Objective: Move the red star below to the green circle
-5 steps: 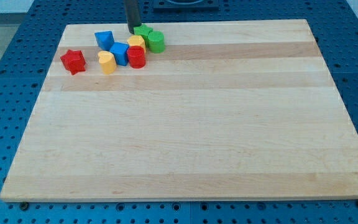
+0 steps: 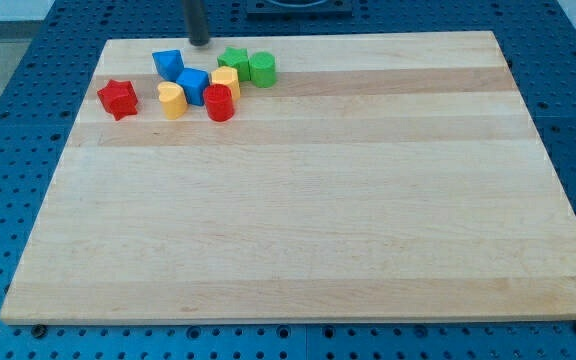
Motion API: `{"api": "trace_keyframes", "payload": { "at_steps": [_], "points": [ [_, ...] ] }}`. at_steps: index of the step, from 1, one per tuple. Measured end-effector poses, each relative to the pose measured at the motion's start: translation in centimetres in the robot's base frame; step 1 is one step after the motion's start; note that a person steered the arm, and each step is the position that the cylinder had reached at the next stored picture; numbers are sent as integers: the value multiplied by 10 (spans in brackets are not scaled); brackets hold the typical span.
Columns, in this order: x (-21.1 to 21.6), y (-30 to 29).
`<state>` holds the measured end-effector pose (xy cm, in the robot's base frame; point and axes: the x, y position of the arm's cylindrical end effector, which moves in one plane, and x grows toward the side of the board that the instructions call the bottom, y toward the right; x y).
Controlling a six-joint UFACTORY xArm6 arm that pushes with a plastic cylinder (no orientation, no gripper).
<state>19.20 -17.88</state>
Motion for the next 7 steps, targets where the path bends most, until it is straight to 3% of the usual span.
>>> {"api": "trace_keyframes", "payload": {
  "at_steps": [1, 2, 3, 5, 6, 7],
  "points": [
    [1, -51],
    [28, -61],
    [54, -56],
    [54, 15],
    [52, 15],
    [52, -26]
  ]
}}
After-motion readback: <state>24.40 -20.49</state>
